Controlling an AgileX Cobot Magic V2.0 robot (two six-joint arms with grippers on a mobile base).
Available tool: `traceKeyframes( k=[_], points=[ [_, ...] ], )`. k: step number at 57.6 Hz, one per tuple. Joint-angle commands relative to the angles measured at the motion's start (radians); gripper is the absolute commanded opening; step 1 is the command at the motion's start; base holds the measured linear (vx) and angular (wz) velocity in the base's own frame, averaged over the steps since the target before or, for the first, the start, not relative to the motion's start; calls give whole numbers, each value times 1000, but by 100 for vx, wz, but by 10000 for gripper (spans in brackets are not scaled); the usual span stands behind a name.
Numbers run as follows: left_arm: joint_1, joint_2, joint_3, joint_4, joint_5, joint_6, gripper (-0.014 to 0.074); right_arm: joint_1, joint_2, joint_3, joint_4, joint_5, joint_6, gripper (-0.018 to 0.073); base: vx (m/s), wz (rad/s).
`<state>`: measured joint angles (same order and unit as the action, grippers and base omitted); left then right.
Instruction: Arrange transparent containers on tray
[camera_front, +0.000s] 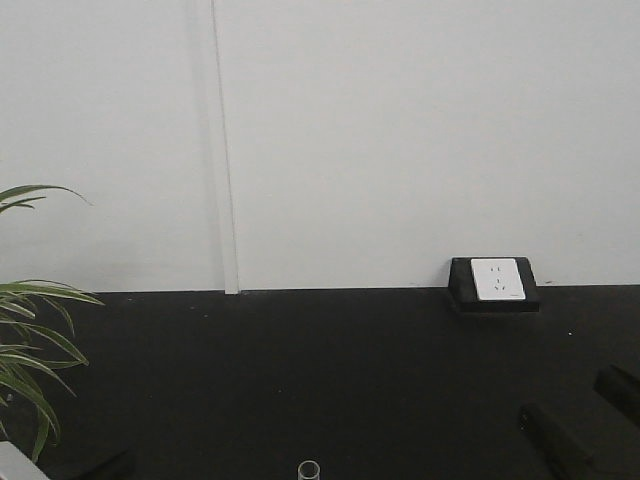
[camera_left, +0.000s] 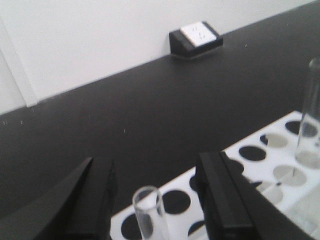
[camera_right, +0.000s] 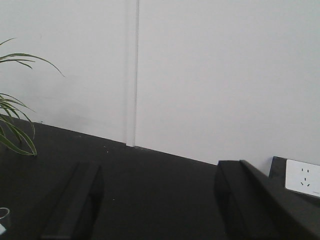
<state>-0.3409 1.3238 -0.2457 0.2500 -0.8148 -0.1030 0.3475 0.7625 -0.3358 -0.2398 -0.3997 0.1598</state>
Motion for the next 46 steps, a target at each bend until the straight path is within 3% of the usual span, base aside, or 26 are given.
traceKeyframes(
  k=[1, 14, 20, 36, 41, 46],
  points=[
    [-6, 25, -28, -21, -99, 2, 470, 1, -1, -32, -1, -91, -10, 519, 0, 0],
    [-6, 77, -28, -16, -167, 2, 435, 1, -1, -32, -1, -91, -10, 519, 0, 0],
    [-6, 78, -28, -23, -162, 2, 349, 1, -1, -32, -1, -91, -10, 519, 0, 0],
    [-6, 75, -28, -23, -234, -9, -1, 1, -1, -32, -1, -91, -10, 519, 0, 0],
    [-6, 37, -31, -23, -260, -9, -9, 1, -1, -32, -1, -91, -10, 519, 0, 0],
    [-6, -58, -57, -23, -183, -9, -8, 1, -1, -32, -1, -91, -10, 519, 0, 0]
  ],
)
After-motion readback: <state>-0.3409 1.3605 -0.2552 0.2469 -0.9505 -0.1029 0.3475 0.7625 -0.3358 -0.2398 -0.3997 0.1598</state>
